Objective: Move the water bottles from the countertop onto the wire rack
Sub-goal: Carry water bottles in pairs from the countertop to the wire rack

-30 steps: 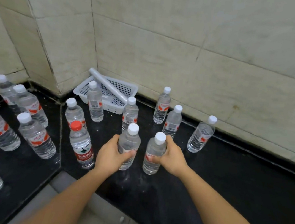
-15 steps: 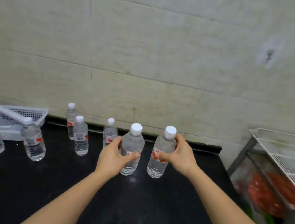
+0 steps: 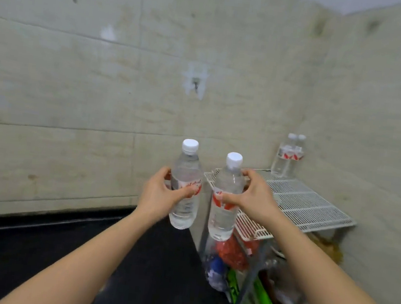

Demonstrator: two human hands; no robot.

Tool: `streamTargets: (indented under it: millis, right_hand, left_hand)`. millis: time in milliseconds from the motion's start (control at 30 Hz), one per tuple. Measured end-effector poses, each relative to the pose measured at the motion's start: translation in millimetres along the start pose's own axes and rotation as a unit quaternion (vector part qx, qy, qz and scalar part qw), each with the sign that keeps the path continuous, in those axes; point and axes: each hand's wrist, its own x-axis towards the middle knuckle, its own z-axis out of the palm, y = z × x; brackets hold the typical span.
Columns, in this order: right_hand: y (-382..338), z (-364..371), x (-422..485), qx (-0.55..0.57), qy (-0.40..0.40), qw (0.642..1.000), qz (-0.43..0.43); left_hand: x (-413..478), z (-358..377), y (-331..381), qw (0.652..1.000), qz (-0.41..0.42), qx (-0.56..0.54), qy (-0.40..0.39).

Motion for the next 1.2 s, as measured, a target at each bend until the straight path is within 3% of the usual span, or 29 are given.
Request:
streamTargets:
  millis: [233, 400, 733, 867, 1200]
  right_hand:
    - [63, -96, 66, -0.001, 0.079, 0.997, 0.011]
    - [125, -141, 126, 0.001, 0.077, 0.996, 0.034]
    - [218, -208, 251, -0.025, 0.090, 0.993, 0.069]
    - [245, -217, 308, -0.007, 0.071, 0.995, 0.064]
    - [278, -198, 421, 0.003, -0.086, 0.996, 0.009]
  left_hand:
    - [69, 117, 36, 0.996, 0.055, -0.031, -0.055]
    - [133, 202, 30, 0.992, 0.066, -0.025, -0.102]
    - [254, 328, 19, 0.995, -0.014, -0.033, -0.093]
    - [293, 359, 11, 0.997, -0.046, -0.010, -0.057]
    - [368, 412, -21, 0.989, -0.138, -0.054, 0.011]
